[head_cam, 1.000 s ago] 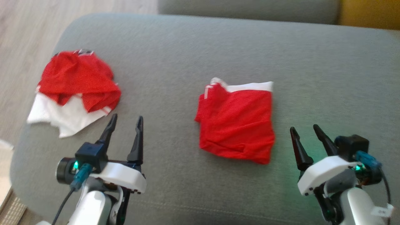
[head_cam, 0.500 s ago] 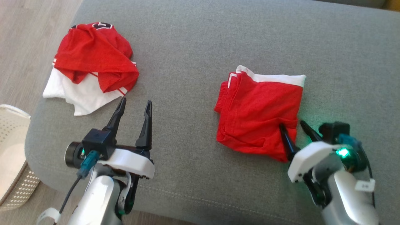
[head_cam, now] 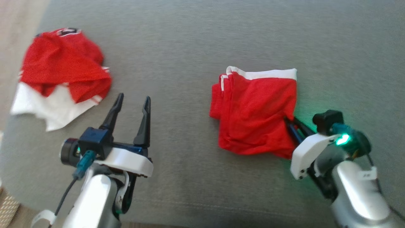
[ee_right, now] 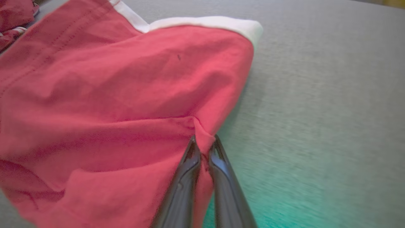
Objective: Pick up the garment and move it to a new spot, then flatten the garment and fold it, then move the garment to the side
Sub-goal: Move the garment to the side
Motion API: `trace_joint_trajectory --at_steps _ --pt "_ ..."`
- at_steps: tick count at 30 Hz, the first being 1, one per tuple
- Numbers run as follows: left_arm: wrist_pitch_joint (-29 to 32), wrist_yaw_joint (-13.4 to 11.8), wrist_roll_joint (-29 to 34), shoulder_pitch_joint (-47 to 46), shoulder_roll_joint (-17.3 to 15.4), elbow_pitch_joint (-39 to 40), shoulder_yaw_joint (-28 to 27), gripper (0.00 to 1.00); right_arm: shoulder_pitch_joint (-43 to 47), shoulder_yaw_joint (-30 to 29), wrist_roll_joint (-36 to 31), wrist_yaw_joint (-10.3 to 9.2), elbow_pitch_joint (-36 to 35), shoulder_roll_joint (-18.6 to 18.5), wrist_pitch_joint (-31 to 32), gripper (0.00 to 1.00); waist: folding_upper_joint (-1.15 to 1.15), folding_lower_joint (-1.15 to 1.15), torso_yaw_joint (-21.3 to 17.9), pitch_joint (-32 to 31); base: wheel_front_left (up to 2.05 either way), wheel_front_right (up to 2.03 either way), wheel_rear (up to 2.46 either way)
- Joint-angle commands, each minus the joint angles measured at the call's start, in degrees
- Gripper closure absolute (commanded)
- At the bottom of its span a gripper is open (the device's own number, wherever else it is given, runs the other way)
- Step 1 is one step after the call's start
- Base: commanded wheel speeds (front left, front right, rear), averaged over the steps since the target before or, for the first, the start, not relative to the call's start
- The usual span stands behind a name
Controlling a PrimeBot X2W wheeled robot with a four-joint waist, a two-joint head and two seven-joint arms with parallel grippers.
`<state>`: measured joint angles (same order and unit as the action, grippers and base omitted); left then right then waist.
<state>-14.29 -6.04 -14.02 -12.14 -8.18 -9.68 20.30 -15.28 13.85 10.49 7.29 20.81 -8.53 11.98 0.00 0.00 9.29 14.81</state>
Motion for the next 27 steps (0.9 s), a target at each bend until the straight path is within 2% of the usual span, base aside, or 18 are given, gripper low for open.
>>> trace_joint_trajectory --at_steps 1,2,5,11,18,23,27 --pt "-0.69 -0.16 0.6 -2.88 -1.29 2.3 -2.28 0.0 -1.93 1.06 -0.43 0.2 -2.39 -1.42 0.38 1.0 0.0 0.0 -2.77 0.67 0.0 0.0 0.0" --pt "-0.7 -0.28 0.88 -3.06 -1.63 2.95 -2.39 0.0 -2.37 1.43 -0.35 0.2 -3.88 -3.54 1.33 1.0 0.0 0.0 -5.06 1.15 0.0 0.0 0.0" --pt "-0.63 -0.31 1.28 -3.6 -2.37 4.08 -2.49 0.0 -3.37 1.25 -0.47 0.2 -6.13 -7.05 3.01 1.0 0.0 0.0 -8.6 2.34 0.0 0.0 0.0" --pt "0.63 -0.18 2.24 -5.95 -4.02 6.54 -2.47 0.0 -7.25 0.54 1.17 0.2 -10.14 -15.09 6.51 1.0 0.0 0.0 -14.28 6.23 0.0 0.0 0.0" --pt "1.88 0.04 3.14 -9.33 -5.23 8.8 -2.32 0.0 -12.69 -2.18 6.54 0.2 -13.06 -24.46 9.8 1.0 0.0 0.0 -17.73 11.72 0.0 0.0 0.0" --pt "2.42 0.16 3.66 -10.94 -5.95 9.74 -2.13 0.0 -14.76 -6.04 9.87 0.2 -14.61 -28.08 11.47 1.0 0.0 0.0 -19.15 14.87 0.0 0.0 0.0" --pt "2.61 0.29 3.82 -11.81 -6.4 10.14 -2.12 0.0 -14.64 -8.89 10.84 0.2 -15.3 -29.48 12.6 1.0 0.0 0.0 -19.7 16.48 0.0 0.0 0.0"
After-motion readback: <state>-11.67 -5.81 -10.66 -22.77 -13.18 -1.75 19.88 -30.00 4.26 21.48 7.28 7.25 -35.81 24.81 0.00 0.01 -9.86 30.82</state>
